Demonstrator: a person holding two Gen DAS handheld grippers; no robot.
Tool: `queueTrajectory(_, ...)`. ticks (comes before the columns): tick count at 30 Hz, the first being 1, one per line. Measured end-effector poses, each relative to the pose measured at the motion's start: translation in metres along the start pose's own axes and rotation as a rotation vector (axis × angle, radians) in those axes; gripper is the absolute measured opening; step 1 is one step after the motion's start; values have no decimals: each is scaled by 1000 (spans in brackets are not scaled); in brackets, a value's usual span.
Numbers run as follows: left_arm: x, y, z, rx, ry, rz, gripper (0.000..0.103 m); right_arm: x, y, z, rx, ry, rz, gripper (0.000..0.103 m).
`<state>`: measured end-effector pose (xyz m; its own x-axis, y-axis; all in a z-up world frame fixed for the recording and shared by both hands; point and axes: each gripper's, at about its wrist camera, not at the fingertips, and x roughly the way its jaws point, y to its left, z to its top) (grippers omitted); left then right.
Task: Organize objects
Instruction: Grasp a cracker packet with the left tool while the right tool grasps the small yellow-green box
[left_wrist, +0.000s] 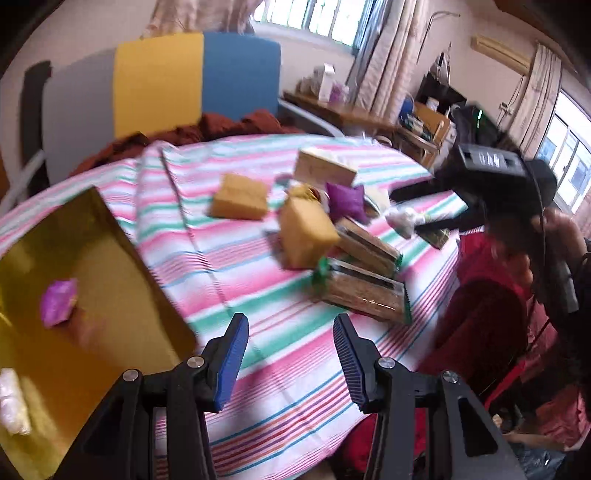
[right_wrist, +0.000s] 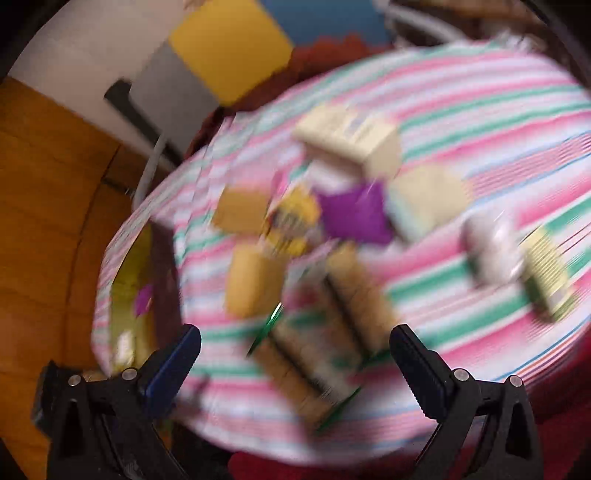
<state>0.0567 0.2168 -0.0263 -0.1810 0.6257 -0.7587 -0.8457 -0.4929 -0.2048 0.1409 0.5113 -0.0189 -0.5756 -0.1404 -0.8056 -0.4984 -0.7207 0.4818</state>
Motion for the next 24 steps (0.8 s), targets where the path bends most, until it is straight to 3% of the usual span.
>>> queueTrajectory(4, 26, -17, 8, -7, 55, -59, 48, -15, -19, 14, 30, -173, -14, 103)
queueTrajectory(8, 50, -29, 14, -31, 113, -76, 48, -22, -35, 18, 45, -272, 40, 103)
queueTrajectory(11, 65, -31, 19, -109, 147, -94, 48, -39, -42, 17, 53, -343, 138, 103)
queueTrajectory(18, 91, -39, 33, -301, 199, -58, 53, -49, -55, 16, 121, -370, 275, 103)
queueTrajectory(21, 99, -44, 35, -350, 210, -3, 58, -50, -57, 16, 134, -378, 310, 103)
queueTrajectory(24, 104, -48, 36, -381, 221, 14, 71, -51, -61, 15, 148, -375, 346, 103)
